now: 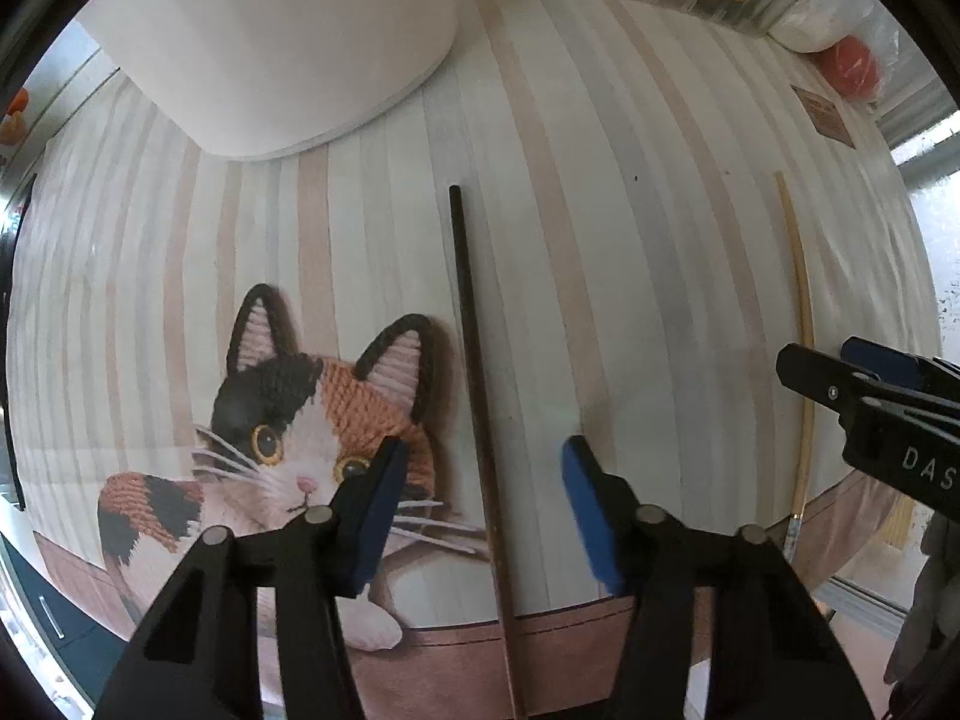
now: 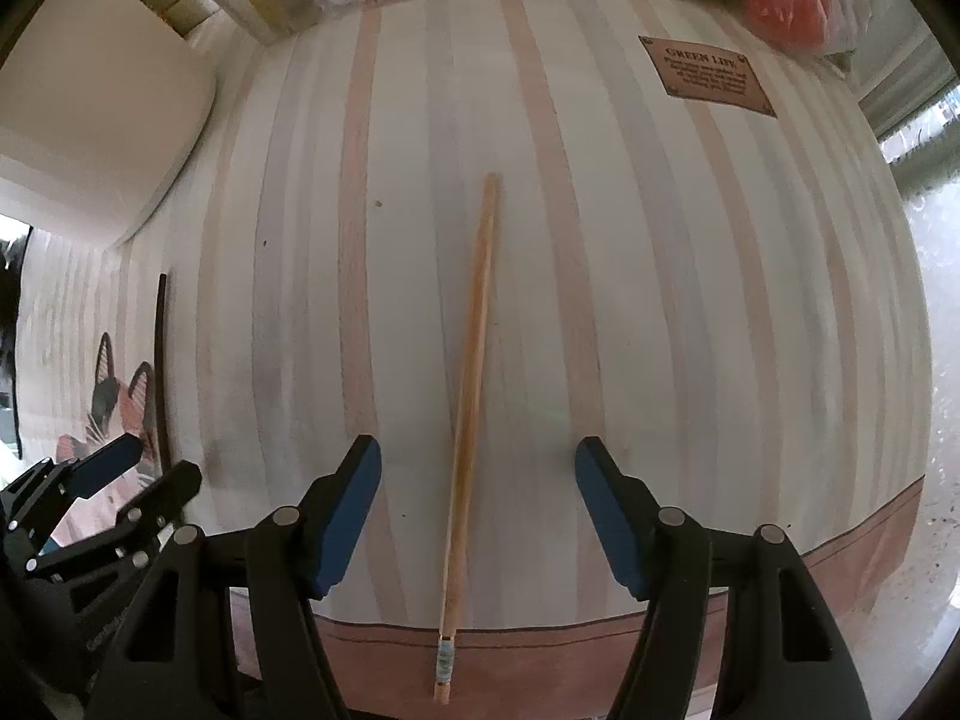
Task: Organize utensils
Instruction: 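Grasp the last dark chopstick with the left tool while the right grasps the wooden one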
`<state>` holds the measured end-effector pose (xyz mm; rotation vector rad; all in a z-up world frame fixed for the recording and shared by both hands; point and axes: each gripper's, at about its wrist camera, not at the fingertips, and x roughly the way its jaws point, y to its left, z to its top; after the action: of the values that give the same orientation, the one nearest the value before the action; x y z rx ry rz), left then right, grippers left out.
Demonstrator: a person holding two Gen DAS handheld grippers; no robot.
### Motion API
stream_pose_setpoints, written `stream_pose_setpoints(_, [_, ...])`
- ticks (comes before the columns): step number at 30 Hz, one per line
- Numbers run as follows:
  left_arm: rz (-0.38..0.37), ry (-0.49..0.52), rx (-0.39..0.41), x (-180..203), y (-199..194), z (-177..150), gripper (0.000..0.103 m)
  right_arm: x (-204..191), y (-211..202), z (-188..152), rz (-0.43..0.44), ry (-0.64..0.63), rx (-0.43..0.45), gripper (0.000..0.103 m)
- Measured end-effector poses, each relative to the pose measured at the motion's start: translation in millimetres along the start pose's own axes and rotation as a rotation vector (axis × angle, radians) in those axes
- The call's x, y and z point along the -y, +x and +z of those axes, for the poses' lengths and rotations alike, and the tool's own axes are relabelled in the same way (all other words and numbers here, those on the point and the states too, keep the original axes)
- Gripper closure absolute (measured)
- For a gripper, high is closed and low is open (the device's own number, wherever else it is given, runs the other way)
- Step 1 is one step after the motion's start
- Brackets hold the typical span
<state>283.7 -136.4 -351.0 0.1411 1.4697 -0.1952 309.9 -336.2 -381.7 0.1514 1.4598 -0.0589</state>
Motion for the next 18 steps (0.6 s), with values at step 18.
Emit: stream_pose_setpoints(18, [0.018, 0.016, 0.014, 2.9, 1.0, 13.8, 0.086, -28.0, -6.2, -17.9, -0.080, -0.033, 0.019, 0.046])
